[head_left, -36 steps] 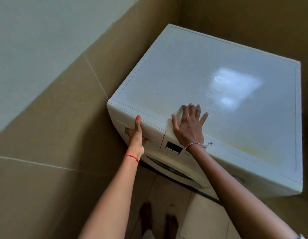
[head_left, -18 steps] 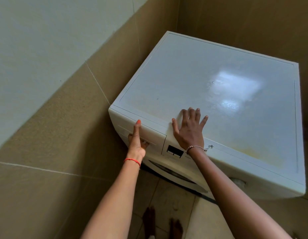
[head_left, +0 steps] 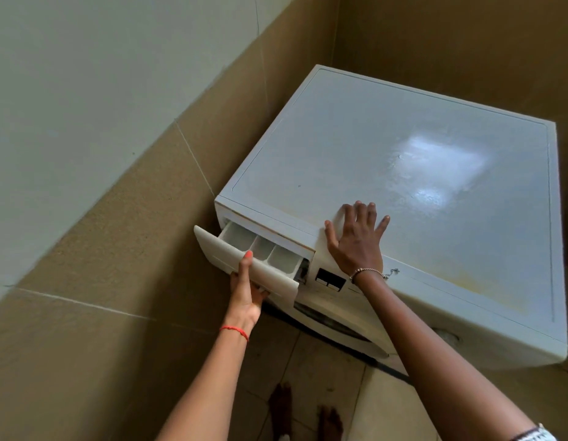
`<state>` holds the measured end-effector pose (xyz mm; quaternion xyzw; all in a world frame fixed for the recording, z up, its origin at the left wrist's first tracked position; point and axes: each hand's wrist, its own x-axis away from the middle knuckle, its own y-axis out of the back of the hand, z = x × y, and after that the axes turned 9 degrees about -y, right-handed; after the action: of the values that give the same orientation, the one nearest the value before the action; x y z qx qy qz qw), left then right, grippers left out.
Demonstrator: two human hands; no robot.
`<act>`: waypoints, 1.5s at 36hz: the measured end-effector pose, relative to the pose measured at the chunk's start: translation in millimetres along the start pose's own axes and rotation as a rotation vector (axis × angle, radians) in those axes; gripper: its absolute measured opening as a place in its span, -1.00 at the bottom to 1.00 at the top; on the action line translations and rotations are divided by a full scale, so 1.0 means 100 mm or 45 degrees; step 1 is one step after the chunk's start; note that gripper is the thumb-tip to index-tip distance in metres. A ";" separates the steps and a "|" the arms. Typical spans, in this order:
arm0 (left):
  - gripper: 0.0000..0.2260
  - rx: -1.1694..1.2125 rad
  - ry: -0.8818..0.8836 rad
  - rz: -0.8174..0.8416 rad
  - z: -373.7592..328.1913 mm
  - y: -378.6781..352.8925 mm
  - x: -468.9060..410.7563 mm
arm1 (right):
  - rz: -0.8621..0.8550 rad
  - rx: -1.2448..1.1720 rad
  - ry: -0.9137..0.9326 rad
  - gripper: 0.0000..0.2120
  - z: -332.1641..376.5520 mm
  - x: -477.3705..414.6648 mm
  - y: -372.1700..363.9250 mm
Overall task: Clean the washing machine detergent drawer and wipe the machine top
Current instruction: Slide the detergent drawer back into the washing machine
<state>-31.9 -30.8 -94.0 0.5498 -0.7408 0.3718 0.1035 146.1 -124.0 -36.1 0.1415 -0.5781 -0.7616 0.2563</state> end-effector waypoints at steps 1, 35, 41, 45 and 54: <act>0.20 0.000 0.009 -0.011 -0.01 0.05 0.04 | 0.001 0.005 0.000 -0.53 0.00 0.00 0.00; 0.11 -0.025 -0.044 -0.113 -0.01 0.38 0.48 | 0.039 0.118 0.013 -0.45 0.02 0.04 0.02; -0.46 -0.049 -0.028 -0.137 -0.01 0.10 0.23 | 0.034 0.114 0.017 -0.48 0.01 0.02 0.01; -0.45 -0.068 -0.014 -0.094 0.00 -0.10 0.06 | 0.018 0.112 0.011 -0.54 0.02 0.01 -0.01; -0.41 -0.117 -0.035 -0.156 0.01 -0.47 -0.16 | 0.017 0.062 0.001 -0.58 0.02 0.00 -0.01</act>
<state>16.1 -25.5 -83.4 0.5940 -0.7233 0.3228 0.1409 145.2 -122.3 -36.4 0.1442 -0.5972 -0.7456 0.2582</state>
